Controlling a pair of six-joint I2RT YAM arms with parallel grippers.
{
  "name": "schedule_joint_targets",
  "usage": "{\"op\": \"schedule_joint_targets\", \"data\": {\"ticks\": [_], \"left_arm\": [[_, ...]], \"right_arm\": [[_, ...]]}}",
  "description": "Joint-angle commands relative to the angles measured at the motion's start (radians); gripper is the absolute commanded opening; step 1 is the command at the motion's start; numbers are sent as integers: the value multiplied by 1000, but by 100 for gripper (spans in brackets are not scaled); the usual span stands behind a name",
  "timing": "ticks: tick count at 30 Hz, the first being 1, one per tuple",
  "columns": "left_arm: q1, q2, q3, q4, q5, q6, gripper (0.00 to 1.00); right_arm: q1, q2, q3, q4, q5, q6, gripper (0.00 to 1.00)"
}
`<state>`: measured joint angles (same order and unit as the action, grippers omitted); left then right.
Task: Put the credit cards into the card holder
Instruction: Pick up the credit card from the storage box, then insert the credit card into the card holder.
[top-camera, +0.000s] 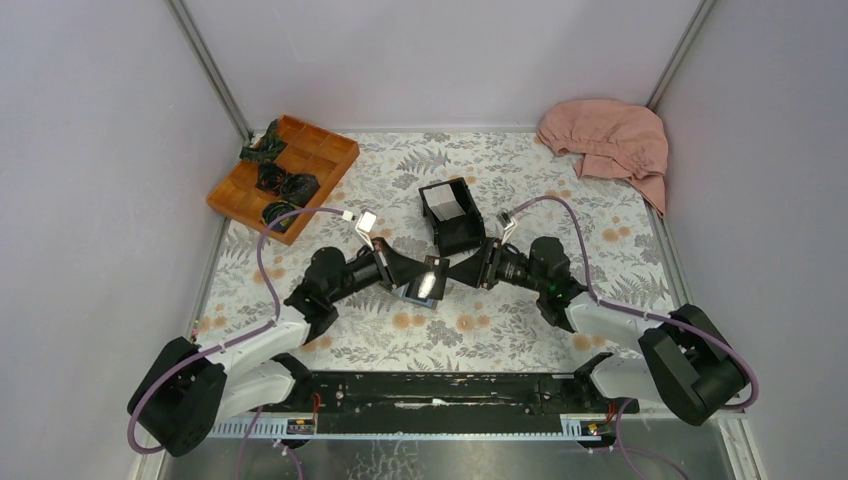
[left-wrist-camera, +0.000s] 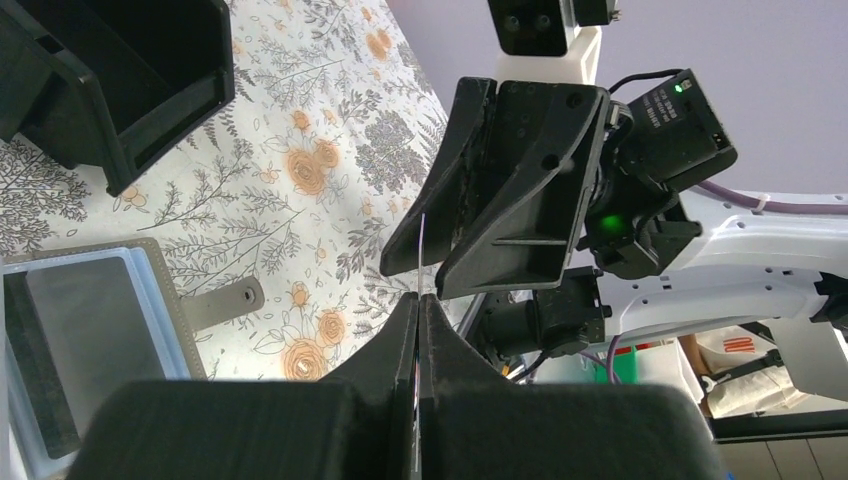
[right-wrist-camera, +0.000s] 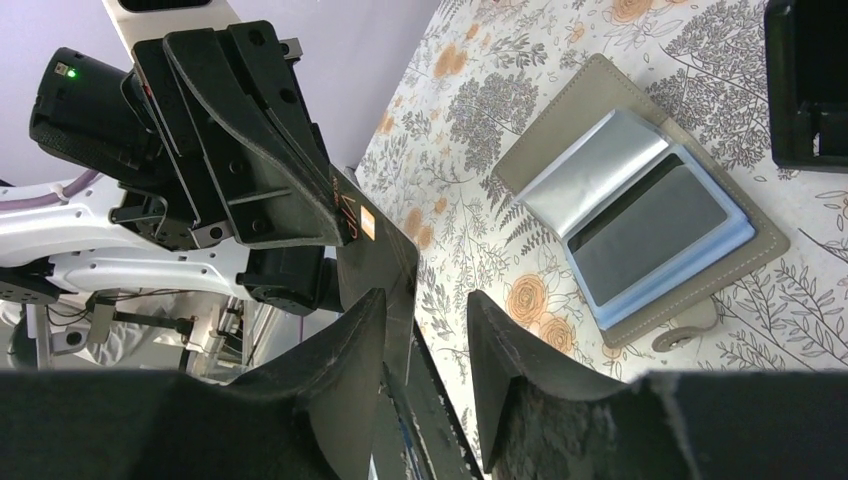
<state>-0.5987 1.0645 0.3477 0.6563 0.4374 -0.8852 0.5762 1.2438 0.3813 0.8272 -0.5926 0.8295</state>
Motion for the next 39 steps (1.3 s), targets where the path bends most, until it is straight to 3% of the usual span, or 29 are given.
{"op": "schedule_joint_targets", "data": {"ticks": [1, 6, 11, 13, 16, 19, 20, 22, 27, 29, 33, 39], "left_arm": [[18, 13, -12, 133, 38, -33, 0], [26, 40, -16, 174, 54, -51, 0], [34, 66, -20, 192, 58, -59, 0], [38, 73, -20, 196, 56, -61, 0], [45, 82, -20, 201, 47, -65, 0], [57, 89, -13, 180, 33, -61, 0], [63, 88, -8, 161, 27, -52, 4], [75, 81, 6, 102, 5, -26, 30], [98, 17, 47, -158, -112, 78, 58], [99, -15, 62, -256, -172, 123, 63], [97, -58, 73, -351, -228, 180, 60], [72, -58, 69, -378, -211, 208, 35]], "right_arm": [[15, 28, 3, 137, -18, 33, 42], [29, 65, 2, 190, -24, 54, 39], [45, 94, 8, 229, -33, 73, 30], [51, 102, 5, 247, -34, 84, 23], [56, 112, -3, 279, -39, 109, 4], [59, 114, -15, 303, -36, 132, 0], [59, 111, -17, 304, -32, 137, 0], [59, 102, -19, 297, -21, 142, 0], [59, 59, -12, 186, 36, 109, 0], [59, 39, -5, 103, 71, 79, 0], [64, 24, 15, -35, 141, 35, 0], [95, 44, 58, -186, 278, -3, 0]]}}
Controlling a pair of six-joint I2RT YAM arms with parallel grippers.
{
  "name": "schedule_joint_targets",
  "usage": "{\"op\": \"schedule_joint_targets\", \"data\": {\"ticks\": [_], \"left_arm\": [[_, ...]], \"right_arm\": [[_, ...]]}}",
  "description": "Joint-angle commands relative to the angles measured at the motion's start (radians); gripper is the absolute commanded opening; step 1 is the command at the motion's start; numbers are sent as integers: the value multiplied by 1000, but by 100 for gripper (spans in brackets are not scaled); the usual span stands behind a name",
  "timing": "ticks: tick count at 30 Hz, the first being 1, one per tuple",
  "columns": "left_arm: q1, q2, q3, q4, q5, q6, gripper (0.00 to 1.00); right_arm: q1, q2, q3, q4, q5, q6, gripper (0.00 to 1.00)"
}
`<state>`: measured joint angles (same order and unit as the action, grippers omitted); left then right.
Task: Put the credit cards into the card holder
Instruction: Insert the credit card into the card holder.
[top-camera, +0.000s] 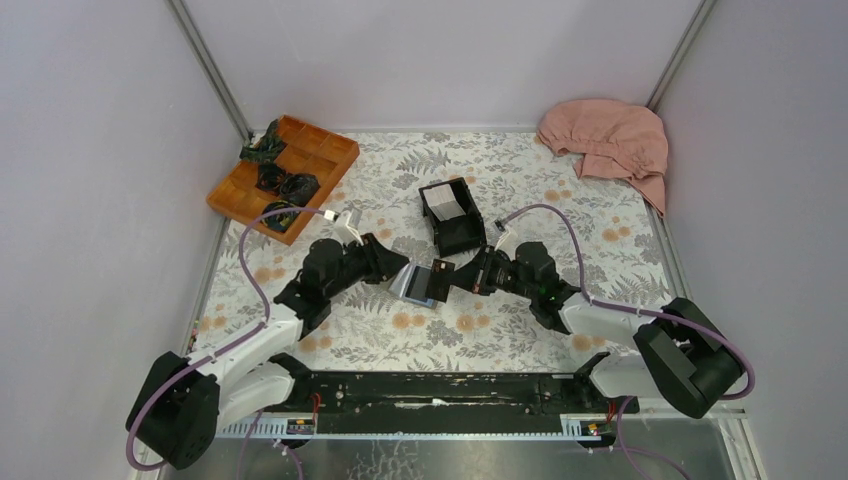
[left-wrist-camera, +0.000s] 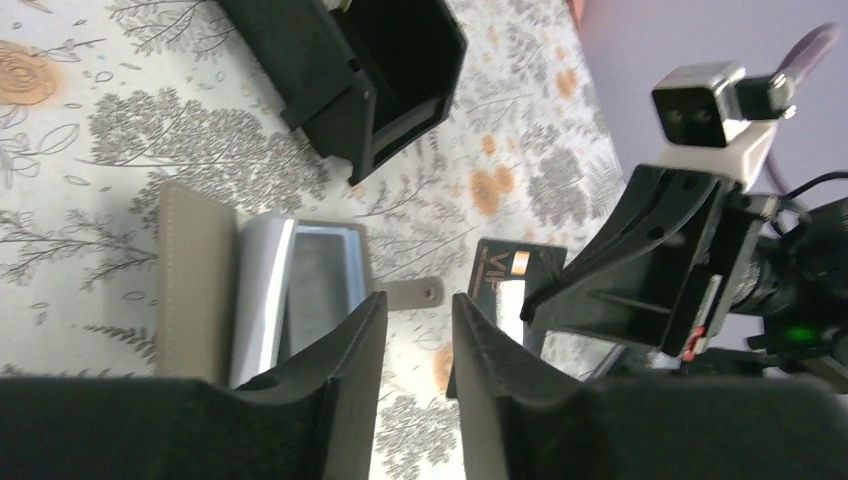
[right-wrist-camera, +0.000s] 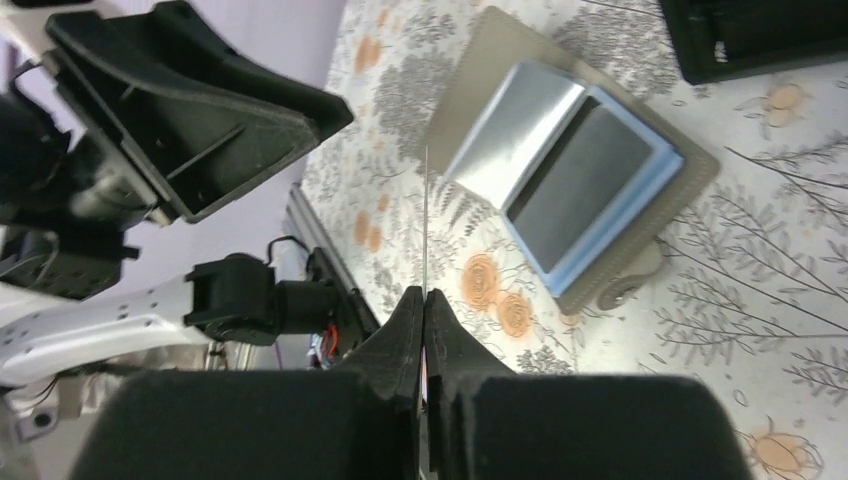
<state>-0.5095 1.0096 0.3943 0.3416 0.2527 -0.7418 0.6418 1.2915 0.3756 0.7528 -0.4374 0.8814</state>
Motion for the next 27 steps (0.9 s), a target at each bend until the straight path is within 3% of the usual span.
{"op": "schedule_joint_targets", "data": {"ticks": [1, 4, 14, 27], "left_arm": [[-39, -1, 27, -74, -35, 76, 32], [-109, 4, 52, -120, -87, 112, 21], [-314, 161, 186, -289, -333, 205, 4], [-360, 428, 308, -384, -547, 223, 0]], "right_arm": [[34, -1, 72, -135, 143, -61, 0], [46, 15, 97, -180, 187, -77, 0], [64, 75, 139, -239, 249, -79, 0], [110, 186, 192, -241, 279, -71, 0]]}}
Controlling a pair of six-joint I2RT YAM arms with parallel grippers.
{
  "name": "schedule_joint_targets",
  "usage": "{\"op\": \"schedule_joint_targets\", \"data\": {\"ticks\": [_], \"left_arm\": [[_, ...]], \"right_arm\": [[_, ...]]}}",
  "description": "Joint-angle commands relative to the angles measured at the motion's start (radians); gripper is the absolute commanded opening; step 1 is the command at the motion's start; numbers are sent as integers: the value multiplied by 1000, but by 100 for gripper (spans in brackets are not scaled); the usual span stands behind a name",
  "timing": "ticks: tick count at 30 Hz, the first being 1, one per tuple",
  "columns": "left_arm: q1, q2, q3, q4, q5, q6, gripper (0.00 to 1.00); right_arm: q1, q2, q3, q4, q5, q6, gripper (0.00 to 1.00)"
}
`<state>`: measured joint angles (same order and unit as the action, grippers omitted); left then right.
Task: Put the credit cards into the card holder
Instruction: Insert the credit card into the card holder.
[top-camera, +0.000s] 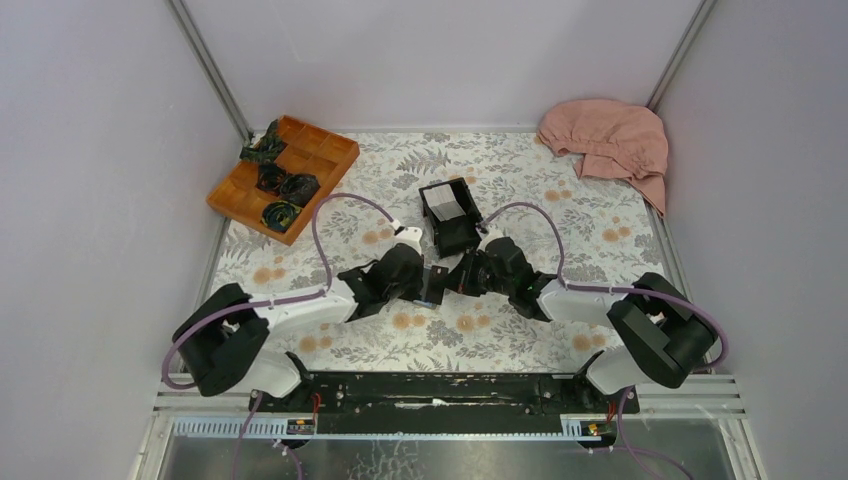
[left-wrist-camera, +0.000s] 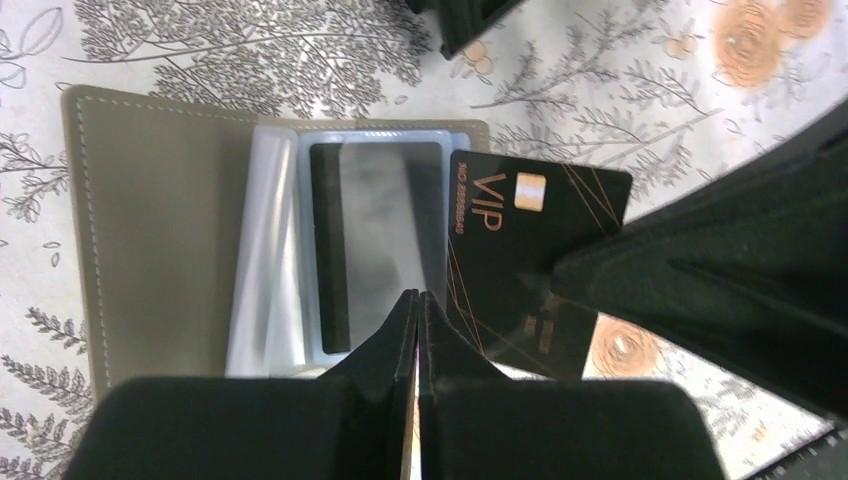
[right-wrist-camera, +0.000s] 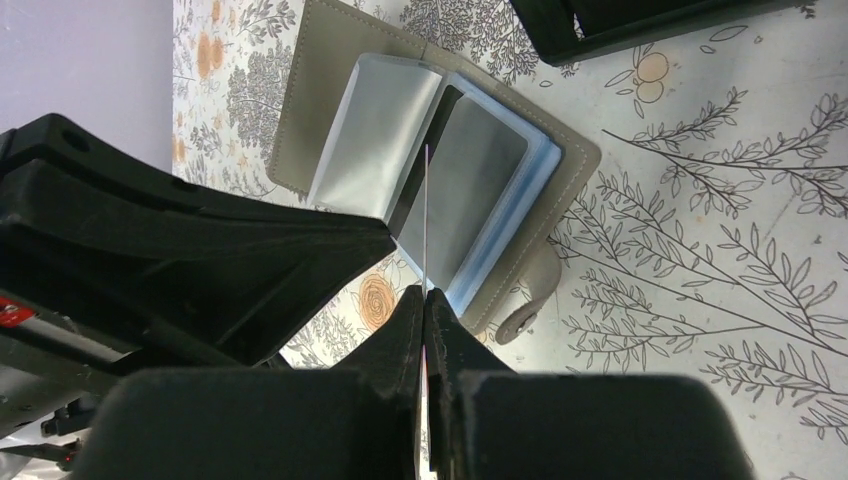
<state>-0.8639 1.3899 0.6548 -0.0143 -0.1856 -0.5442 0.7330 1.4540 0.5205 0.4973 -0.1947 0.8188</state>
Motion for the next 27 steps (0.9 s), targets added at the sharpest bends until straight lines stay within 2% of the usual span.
{"op": "schedule_joint_targets", "data": {"ticks": [1, 8, 13, 27], "left_arm": [[-6, 62, 55, -32, -123, 27, 0], [-6, 120, 93, -64, -234, 40, 0], [-3, 103, 83, -69, -300, 39, 0], [36, 84, 45, -80, -339, 41, 0]], "right_arm": [[20, 28, 46, 12, 40, -8, 0], [20, 14, 30, -18, 73, -22, 0], [20, 15, 27, -34, 87, -24, 0], [18, -22, 10, -68, 136, -33, 0]]}}
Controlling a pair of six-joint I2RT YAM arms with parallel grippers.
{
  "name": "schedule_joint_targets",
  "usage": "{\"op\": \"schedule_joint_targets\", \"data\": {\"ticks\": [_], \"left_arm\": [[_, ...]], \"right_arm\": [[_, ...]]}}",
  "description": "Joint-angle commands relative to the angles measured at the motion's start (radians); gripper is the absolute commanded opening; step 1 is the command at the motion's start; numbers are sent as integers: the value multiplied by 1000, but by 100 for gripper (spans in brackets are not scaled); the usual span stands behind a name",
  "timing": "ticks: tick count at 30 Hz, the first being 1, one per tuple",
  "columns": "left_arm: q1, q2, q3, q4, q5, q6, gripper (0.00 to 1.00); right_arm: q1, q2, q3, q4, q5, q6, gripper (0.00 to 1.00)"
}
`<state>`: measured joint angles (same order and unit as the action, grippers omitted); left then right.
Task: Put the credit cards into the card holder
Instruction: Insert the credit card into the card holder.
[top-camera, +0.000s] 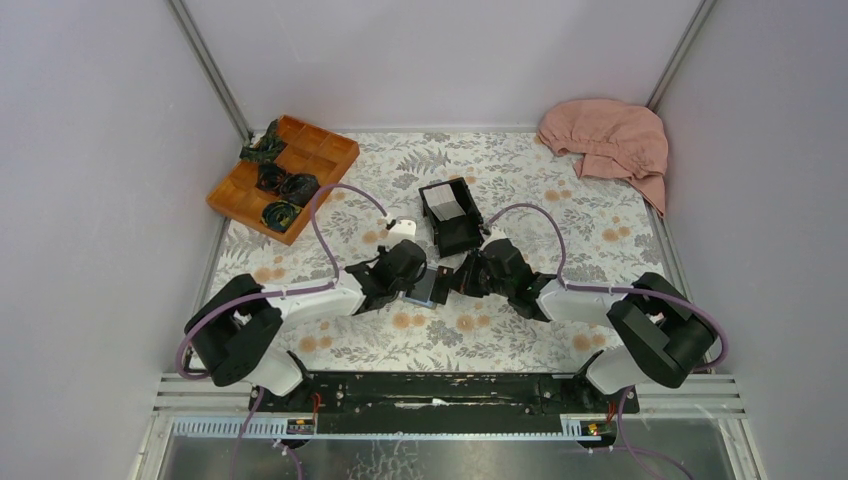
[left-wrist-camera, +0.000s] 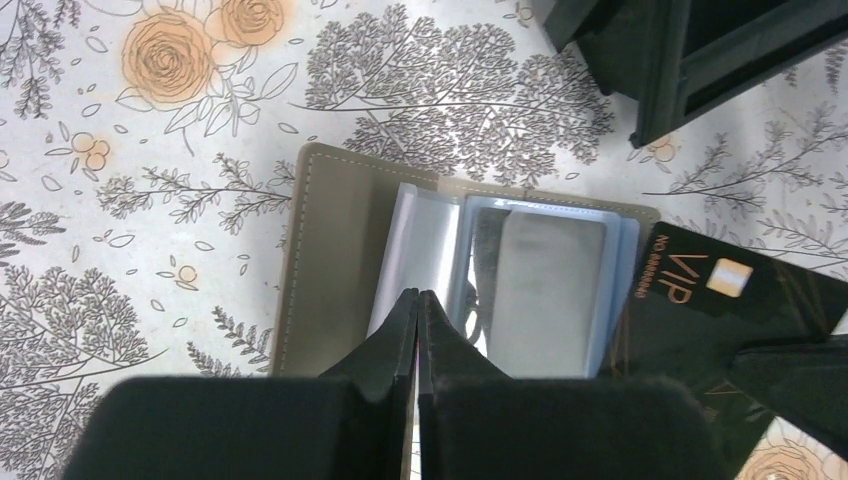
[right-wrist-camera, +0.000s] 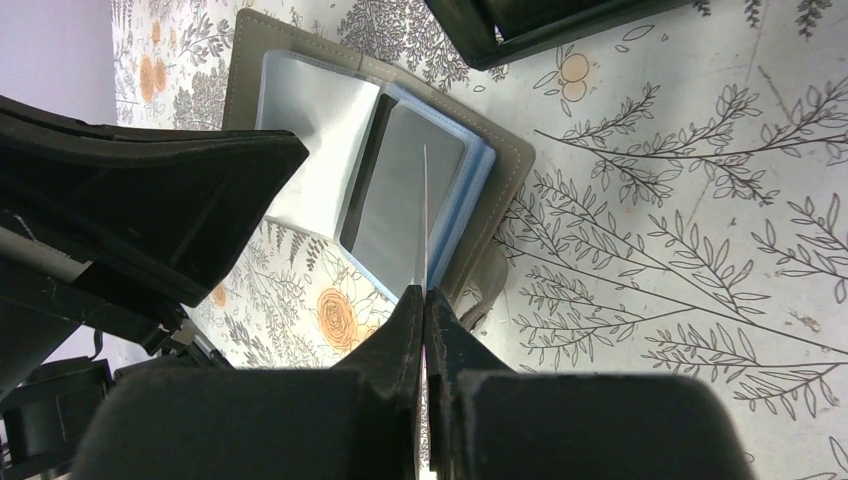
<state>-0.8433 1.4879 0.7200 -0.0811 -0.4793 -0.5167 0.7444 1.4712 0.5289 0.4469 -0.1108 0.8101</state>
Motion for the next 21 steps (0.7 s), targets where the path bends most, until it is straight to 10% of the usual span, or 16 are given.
{"op": "schedule_joint_targets", "data": {"ticks": [1, 21], "left_arm": [[19, -13, -25, -13, -46, 13, 0], [30, 57, -23, -66, -28, -73, 0]], "right_arm": [[7, -41, 3, -21, 53, -25, 0], [-40, -59, -2, -43, 35, -39, 0]]}}
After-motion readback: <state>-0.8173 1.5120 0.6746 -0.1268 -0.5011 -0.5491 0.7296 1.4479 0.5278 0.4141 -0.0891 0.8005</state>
